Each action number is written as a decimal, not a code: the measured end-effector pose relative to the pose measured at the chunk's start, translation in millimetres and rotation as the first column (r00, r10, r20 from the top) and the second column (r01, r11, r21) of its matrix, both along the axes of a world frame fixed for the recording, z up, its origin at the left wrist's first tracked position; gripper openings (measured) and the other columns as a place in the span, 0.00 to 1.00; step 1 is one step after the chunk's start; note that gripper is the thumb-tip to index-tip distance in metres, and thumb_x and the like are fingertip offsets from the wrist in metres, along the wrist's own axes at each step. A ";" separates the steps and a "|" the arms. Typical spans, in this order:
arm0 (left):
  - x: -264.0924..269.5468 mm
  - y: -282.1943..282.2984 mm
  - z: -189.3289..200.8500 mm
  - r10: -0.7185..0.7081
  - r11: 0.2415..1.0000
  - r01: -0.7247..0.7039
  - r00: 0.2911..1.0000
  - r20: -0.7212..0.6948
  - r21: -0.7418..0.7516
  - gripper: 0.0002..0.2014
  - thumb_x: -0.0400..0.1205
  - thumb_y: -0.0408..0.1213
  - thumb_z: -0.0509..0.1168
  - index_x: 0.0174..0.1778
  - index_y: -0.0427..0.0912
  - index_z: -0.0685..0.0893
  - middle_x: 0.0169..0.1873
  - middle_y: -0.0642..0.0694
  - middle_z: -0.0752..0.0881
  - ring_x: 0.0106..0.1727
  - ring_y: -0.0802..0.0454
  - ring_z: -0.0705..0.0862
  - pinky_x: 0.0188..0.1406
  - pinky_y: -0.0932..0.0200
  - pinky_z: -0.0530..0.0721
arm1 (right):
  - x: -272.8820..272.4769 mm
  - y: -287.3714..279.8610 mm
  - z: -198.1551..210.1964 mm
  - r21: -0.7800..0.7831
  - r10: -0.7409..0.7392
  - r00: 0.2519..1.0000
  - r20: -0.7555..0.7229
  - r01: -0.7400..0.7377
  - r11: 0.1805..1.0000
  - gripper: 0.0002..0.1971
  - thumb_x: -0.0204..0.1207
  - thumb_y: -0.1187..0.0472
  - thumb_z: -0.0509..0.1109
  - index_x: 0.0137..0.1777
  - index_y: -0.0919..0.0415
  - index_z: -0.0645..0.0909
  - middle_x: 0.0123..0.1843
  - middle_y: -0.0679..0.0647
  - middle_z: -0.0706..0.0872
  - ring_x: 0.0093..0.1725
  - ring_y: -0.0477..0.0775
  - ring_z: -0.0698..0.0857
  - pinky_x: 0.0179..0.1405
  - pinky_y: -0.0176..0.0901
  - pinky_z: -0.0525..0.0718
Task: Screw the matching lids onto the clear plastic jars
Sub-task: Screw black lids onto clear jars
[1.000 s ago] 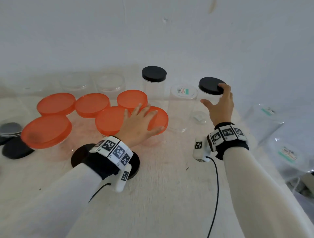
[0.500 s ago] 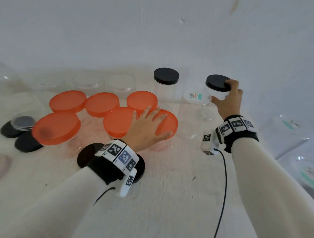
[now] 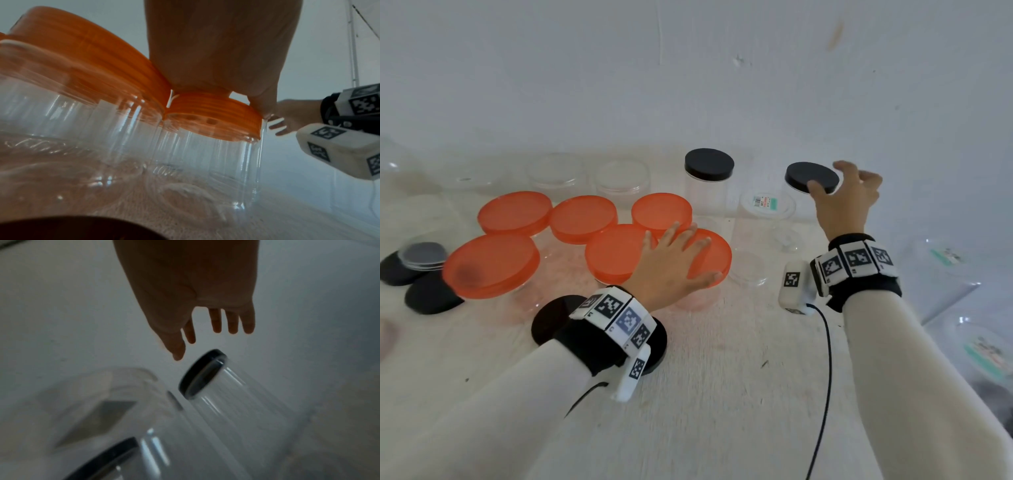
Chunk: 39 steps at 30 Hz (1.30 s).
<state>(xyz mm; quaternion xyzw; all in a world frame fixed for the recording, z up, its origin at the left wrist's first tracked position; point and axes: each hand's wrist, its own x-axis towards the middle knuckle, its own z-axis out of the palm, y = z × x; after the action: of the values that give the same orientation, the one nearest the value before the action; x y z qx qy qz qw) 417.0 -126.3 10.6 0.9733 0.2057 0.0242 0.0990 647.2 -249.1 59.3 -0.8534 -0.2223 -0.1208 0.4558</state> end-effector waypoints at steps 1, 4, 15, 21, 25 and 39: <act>0.0 -0.3 0.0 0.003 1.000 -0.003 1.000 0.002 0.008 0.37 0.77 0.68 0.46 0.81 0.55 0.55 0.83 0.51 0.48 0.83 0.49 0.41 0.76 0.32 0.40 | -4.5 -0.4 6.9 0.032 -0.008 0.999 0.049 0.006 0.999 0.21 0.77 0.58 0.68 0.69 0.59 0.73 0.73 0.62 0.63 0.70 0.63 0.65 0.51 0.39 0.67; -0.2 -0.5 -0.9 0.005 1.000 -0.006 1.000 0.007 0.017 0.35 0.79 0.66 0.48 0.80 0.55 0.56 0.83 0.51 0.48 0.83 0.49 0.41 0.76 0.32 0.41 | -24.1 -0.6 25.8 0.102 0.042 0.977 0.207 -0.065 0.993 0.17 0.77 0.59 0.68 0.65 0.61 0.77 0.71 0.60 0.67 0.68 0.59 0.68 0.45 0.26 0.63; -0.4 -1.4 1.1 0.015 1.000 -0.014 1.000 -0.016 0.019 0.35 0.79 0.66 0.47 0.81 0.54 0.55 0.83 0.50 0.48 0.83 0.48 0.41 0.77 0.31 0.42 | -72.6 12.2 5.5 -0.376 0.433 0.900 -0.049 -0.418 0.827 0.32 0.72 0.49 0.74 0.75 0.47 0.67 0.81 0.59 0.56 0.80 0.63 0.53 0.77 0.60 0.59; 0.0 -1.2 2.7 0.012 1.000 -0.012 1.000 -0.013 -0.008 0.35 0.79 0.65 0.49 0.81 0.54 0.55 0.83 0.50 0.49 0.83 0.48 0.41 0.76 0.31 0.41 | -74.1 12.1 7.2 -0.442 0.408 0.904 -0.125 -0.419 0.793 0.34 0.76 0.54 0.71 0.79 0.48 0.61 0.81 0.62 0.55 0.80 0.66 0.50 0.76 0.58 0.57; 0.4 -1.1 3.9 0.010 1.000 -0.010 1.000 -0.007 -0.020 0.35 0.80 0.65 0.50 0.81 0.53 0.56 0.83 0.50 0.50 0.83 0.48 0.42 0.76 0.32 0.41 | -78.6 8.5 14.1 -0.412 0.413 0.904 -0.114 -0.421 0.808 0.36 0.73 0.54 0.74 0.79 0.49 0.61 0.77 0.62 0.60 0.76 0.64 0.56 0.73 0.54 0.63; -38.4 -11.9 34.7 0.046 0.975 0.057 0.893 0.447 -0.215 0.27 0.78 0.50 0.66 0.71 0.42 0.73 0.68 0.48 0.73 0.67 0.55 0.71 0.68 0.54 0.72 | -132.5 -50.8 56.0 -0.301 0.466 0.823 0.325 -0.377 0.876 0.44 0.55 0.54 0.86 0.72 0.45 0.71 0.71 0.57 0.61 0.68 0.59 0.62 0.52 0.45 0.73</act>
<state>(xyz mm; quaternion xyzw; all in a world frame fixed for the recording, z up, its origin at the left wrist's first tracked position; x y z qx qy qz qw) 378.6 -138.2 45.3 0.9246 0.1759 0.2250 0.2519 514.8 -300.0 115.3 -0.7869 -0.5043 -0.1570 0.3190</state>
